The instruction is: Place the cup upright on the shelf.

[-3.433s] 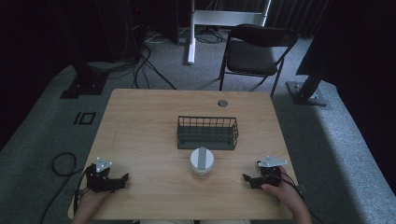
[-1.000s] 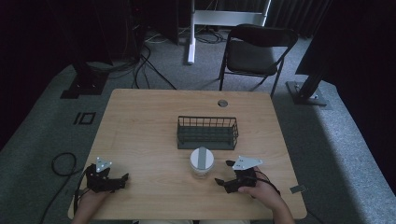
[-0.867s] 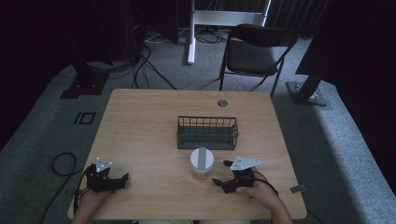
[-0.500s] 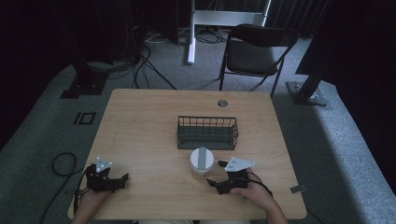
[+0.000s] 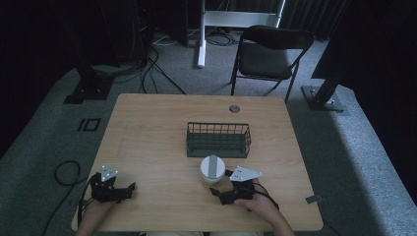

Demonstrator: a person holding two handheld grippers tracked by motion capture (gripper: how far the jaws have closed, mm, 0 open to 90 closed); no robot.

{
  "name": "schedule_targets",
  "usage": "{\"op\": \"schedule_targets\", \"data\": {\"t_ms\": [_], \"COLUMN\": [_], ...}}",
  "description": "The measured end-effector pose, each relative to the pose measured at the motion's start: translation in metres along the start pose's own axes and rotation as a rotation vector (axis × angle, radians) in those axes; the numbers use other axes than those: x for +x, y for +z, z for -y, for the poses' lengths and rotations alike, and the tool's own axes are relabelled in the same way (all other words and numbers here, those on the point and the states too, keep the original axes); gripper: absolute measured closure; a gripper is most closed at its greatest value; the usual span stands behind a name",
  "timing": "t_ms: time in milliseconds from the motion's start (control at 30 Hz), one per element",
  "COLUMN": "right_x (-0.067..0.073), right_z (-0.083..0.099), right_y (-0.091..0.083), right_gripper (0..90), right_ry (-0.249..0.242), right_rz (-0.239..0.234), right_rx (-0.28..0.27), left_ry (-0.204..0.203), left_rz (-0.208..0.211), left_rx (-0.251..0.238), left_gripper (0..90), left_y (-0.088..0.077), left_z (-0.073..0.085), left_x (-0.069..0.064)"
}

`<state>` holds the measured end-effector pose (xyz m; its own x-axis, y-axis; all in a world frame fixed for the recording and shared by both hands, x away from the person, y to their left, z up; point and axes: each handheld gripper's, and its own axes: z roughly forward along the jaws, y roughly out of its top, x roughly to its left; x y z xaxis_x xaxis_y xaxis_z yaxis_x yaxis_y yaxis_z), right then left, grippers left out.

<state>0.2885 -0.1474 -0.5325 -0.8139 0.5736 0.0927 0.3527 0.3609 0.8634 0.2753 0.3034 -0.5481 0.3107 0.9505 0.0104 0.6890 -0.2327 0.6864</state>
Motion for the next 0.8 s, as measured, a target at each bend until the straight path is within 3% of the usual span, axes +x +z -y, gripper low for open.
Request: {"op": "schedule_targets", "data": {"t_ms": [200, 367, 800], "right_x": [0.002, 0.003, 0.006], "right_z": [-0.003, -0.003, -0.004], "right_y": [0.004, 0.009, 0.019], "right_gripper": [13.6, 13.5, 13.2], "right_ry": [0.010, 0.049, 0.057], "right_rz": [0.023, 0.051, 0.078], "right_rx": [-0.012, -0.039, -0.056], "left_ry": [0.000, 0.000, 0.000], "left_rz": [0.000, 0.000, 0.000], "left_rx": [0.000, 0.000, 0.000], "left_gripper": [0.5, 0.5, 0.5], "left_y": [0.000, 0.000, 0.000], "left_z": [0.000, 0.000, 0.000], "left_x": [0.000, 0.000, 0.000]}}
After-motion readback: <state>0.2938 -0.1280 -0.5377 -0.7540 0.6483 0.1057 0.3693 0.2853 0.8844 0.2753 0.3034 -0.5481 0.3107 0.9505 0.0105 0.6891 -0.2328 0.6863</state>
